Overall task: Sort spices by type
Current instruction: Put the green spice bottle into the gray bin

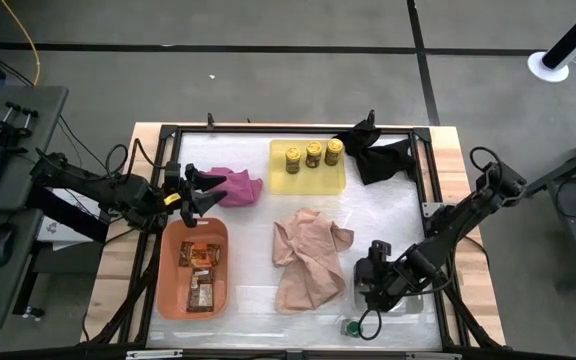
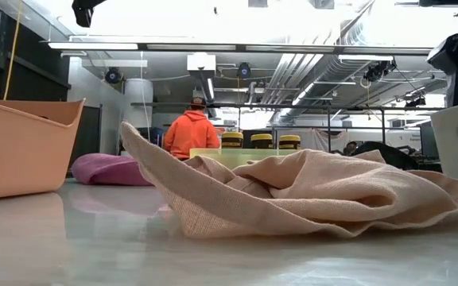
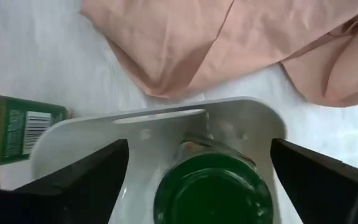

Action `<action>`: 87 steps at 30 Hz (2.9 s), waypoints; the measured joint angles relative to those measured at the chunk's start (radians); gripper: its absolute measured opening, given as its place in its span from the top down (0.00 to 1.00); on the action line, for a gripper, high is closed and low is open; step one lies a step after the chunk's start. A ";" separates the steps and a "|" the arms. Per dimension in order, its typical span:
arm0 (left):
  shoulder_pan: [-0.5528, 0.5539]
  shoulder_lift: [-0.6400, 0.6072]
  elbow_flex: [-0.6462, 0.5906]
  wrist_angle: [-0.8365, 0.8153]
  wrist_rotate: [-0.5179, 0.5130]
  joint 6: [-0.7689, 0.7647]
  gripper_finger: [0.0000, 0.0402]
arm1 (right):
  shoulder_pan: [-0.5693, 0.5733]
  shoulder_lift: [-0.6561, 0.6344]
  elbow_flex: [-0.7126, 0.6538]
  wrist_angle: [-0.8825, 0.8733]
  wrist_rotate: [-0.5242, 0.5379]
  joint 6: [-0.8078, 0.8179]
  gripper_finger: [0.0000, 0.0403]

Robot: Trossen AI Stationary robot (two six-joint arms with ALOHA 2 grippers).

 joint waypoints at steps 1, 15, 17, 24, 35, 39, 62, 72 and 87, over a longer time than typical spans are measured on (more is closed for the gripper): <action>0.000 0.000 0.000 0.000 0.000 0.001 0.38 | 0.000 0.000 0.010 -0.013 -0.007 0.004 0.03; 0.000 -0.038 0.000 -0.011 0.023 0.072 0.38 | -0.009 0.000 0.376 -0.258 0.050 0.065 0.10; 0.000 -0.048 0.000 -0.020 0.023 0.073 0.38 | -0.022 0.005 0.399 -0.172 0.046 0.122 0.10; 0.000 -0.074 0.000 -0.082 0.071 0.070 0.38 | -0.033 0.248 0.609 -0.139 -0.172 0.109 0.10; 0.000 -0.078 0.000 -0.095 0.128 0.070 0.38 | 0.024 0.622 1.119 -0.601 -0.203 0.107 0.10; 0.000 -0.078 0.000 -0.095 0.153 0.070 0.38 | 0.063 0.660 1.132 -0.609 -0.252 0.203 0.10; 0.000 -0.078 0.000 -0.098 0.153 0.069 0.38 | 0.085 0.735 1.124 -0.699 -0.196 0.294 0.11; 0.000 -0.078 0.000 -0.098 0.153 0.069 0.38 | 0.083 0.745 1.123 -0.698 -0.215 0.307 0.26; 0.000 -0.078 0.000 -0.098 0.153 0.076 0.38 | 0.077 0.745 1.234 -0.758 -0.219 0.235 0.50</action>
